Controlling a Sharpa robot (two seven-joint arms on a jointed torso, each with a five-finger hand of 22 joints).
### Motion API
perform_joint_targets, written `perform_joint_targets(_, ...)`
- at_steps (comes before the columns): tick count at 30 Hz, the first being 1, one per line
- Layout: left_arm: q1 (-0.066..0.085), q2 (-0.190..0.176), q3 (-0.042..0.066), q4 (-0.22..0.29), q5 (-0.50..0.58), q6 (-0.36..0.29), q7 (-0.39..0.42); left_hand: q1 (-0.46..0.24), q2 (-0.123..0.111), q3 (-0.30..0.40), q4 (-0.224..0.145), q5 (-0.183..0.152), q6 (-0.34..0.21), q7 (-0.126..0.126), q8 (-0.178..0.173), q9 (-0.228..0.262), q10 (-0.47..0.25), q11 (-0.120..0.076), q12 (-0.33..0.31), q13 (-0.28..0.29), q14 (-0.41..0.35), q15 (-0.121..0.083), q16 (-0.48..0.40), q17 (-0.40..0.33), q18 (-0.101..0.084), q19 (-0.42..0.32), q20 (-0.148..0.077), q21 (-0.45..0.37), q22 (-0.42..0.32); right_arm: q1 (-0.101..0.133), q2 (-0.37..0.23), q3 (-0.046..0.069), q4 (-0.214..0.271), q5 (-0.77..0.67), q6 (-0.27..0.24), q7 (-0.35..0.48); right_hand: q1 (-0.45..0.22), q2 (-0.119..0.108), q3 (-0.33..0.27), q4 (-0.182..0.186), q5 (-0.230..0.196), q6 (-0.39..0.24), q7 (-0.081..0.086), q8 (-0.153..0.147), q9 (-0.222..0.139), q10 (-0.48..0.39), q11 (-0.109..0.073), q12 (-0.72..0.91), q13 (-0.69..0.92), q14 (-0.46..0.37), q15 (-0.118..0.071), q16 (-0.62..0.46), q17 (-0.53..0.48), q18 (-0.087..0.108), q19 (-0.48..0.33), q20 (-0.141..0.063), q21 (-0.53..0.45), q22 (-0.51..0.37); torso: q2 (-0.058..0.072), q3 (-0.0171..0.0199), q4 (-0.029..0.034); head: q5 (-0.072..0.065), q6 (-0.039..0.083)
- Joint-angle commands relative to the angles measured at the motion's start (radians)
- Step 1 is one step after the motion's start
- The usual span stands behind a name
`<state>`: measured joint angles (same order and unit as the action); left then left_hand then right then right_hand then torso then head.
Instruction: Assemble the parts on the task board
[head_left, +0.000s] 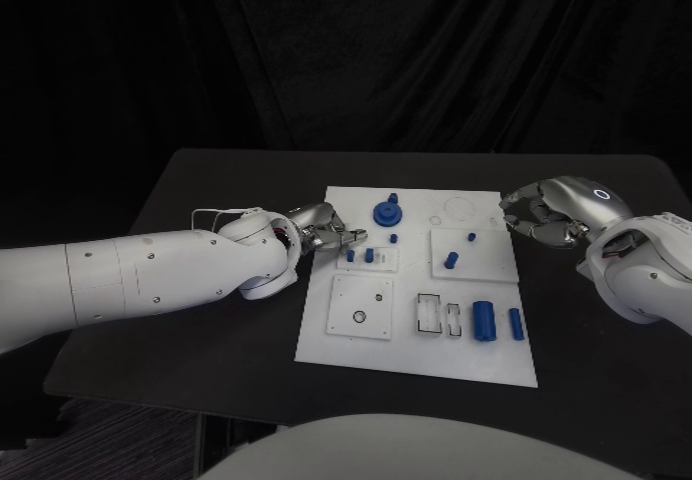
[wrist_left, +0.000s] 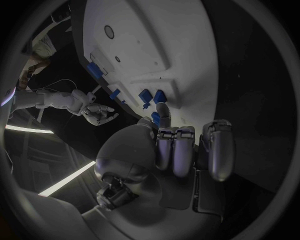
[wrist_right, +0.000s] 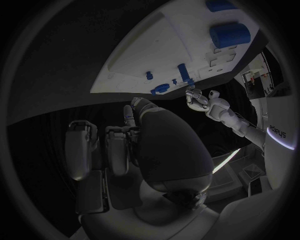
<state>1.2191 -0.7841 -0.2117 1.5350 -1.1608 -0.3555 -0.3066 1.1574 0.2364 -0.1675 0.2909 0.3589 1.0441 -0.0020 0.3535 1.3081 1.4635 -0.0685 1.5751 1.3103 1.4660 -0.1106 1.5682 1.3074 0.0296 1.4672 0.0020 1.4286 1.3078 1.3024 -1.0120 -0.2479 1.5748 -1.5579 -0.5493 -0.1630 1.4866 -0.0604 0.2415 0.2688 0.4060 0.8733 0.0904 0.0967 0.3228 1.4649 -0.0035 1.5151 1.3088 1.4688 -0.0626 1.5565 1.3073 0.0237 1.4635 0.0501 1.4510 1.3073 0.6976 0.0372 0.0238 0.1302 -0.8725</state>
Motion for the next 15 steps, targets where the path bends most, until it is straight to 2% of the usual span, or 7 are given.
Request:
perform_joint_targets(1,-0.002,-0.008,0.001,0.003,-0.061,-0.142,0.116,0.021,-0.036,0.000,-0.001,-0.008,-0.037,0.007,-0.012,0.026,0.107,0.007,-0.004,0.260,0.105,0.002,0.003,0.263,0.006,0.035,0.002,-0.001,0.216,-0.002,-0.003,0.001,0.003,-0.003,-0.002,-0.009,-0.006,0.003,0.007,-0.001,0.006,0.009,0.001,-0.005,-0.001,0.051,-0.003,-0.003,0.205,0.098,-0.006,-0.001,0.252,0.006,0.049,-0.007,-0.002,0.224,0.000,-0.0001,0.0001,-0.003,0.000)
perform_joint_targets(9,0.001,-0.022,0.001,-0.002,-0.143,-0.363,0.425,0.169,-0.113,0.052,0.008,0.043,-0.206,0.082,-0.103,0.013,0.050,0.082,-0.068,0.236,0.061,0.069,-0.029,0.213,0.042,-0.124,0.060,-0.198,0.158,-0.002,-0.009,0.001,0.006,-0.003,-0.012,-0.004,-0.008,0.002,0.009,-0.002,0.006,0.012,0.001,-0.005,-0.001,0.051,-0.003,-0.003,0.204,0.099,-0.005,0.000,0.252,0.006,0.050,-0.007,-0.001,0.224,0.000,-0.0001,0.0007,-0.016,0.000)
perform_joint_targets(10,0.003,-0.021,0.001,-0.006,-0.147,-0.367,0.462,0.193,-0.120,0.065,-0.002,0.057,-0.226,0.083,-0.113,0.015,-0.064,0.090,-0.177,0.197,-0.020,0.091,-0.078,0.141,0.057,-0.201,0.066,-0.286,0.133,-0.002,-0.010,0.001,0.006,-0.002,-0.014,-0.003,-0.008,0.002,0.009,-0.002,0.006,0.012,0.001,-0.005,-0.001,0.051,-0.003,-0.003,0.204,0.099,-0.005,0.000,0.252,0.006,0.050,-0.007,-0.001,0.224,0.000,0.0002,0.0009,-0.018,0.000)
perform_joint_targets(11,0.006,-0.019,0.001,-0.012,-0.150,-0.366,0.505,0.234,-0.130,0.100,-0.004,0.064,-0.266,0.111,-0.136,0.014,-0.324,0.149,-0.366,0.134,-0.244,0.145,-0.177,0.021,0.063,-0.374,0.098,-0.435,0.094,-0.002,-0.010,0.001,0.007,-0.001,-0.015,-0.002,-0.008,0.002,0.009,-0.002,0.006,0.012,0.001,-0.005,-0.001,0.051,-0.003,-0.003,0.204,0.099,-0.005,0.000,0.252,0.006,0.050,-0.007,-0.001,0.224,0.000,0.0002,0.0010,-0.020,0.000)
perform_joint_targets(12,0.008,-0.015,0.001,-0.020,-0.152,-0.357,0.544,0.243,-0.134,0.107,0.001,0.070,-0.285,0.107,-0.150,0.008,-0.387,0.157,-0.412,0.117,-0.304,0.155,-0.204,-0.013,0.066,-0.408,0.102,-0.465,0.086,-0.002,-0.010,0.001,0.008,0.001,-0.017,-0.001,-0.008,0.002,0.009,-0.002,0.006,0.012,0.001,-0.005,-0.001,0.051,-0.003,-0.003,0.204,0.099,-0.005,0.000,0.252,0.006,0.050,-0.007,-0.001,0.224,0.000,-0.0002,0.0008,-0.022,0.000)
perform_joint_targets(13,0.011,-0.010,0.001,-0.030,-0.154,-0.340,0.580,0.289,-0.149,0.145,0.000,0.080,-0.307,0.119,-0.183,-0.006,-0.664,0.178,-0.592,0.057,-0.584,0.179,-0.328,-0.153,0.067,-0.495,0.116,-0.522,0.071,-0.002,-0.010,0.001,0.008,0.002,-0.018,-0.001,-0.009,0.002,0.008,-0.001,0.006,0.012,0.001,-0.005,-0.001,0.052,-0.003,-0.002,0.205,0.099,-0.005,0.000,0.253,0.006,0.050,-0.007,0.000,0.224,0.000,-0.0004,0.0004,-0.023,0.000)
perform_joint_targets(15,0.013,0.000,0.001,-0.046,-0.156,-0.309,0.626,0.314,-0.155,0.176,0.003,0.081,-0.318,0.134,-0.200,-0.012,-0.892,0.166,-0.758,-0.010,-0.705,0.175,-0.376,-0.213,0.074,-0.551,0.117,-0.556,0.060,-0.002,-0.010,0.001,0.009,0.004,-0.020,0.000,-0.009,0.002,0.008,-0.001,0.006,0.012,0.001,-0.005,-0.001,0.052,-0.003,-0.002,0.205,0.099,-0.005,0.000,0.253,0.006,0.050,-0.007,0.000,0.224,0.000,-0.0011,0.0004,-0.027,0.000)
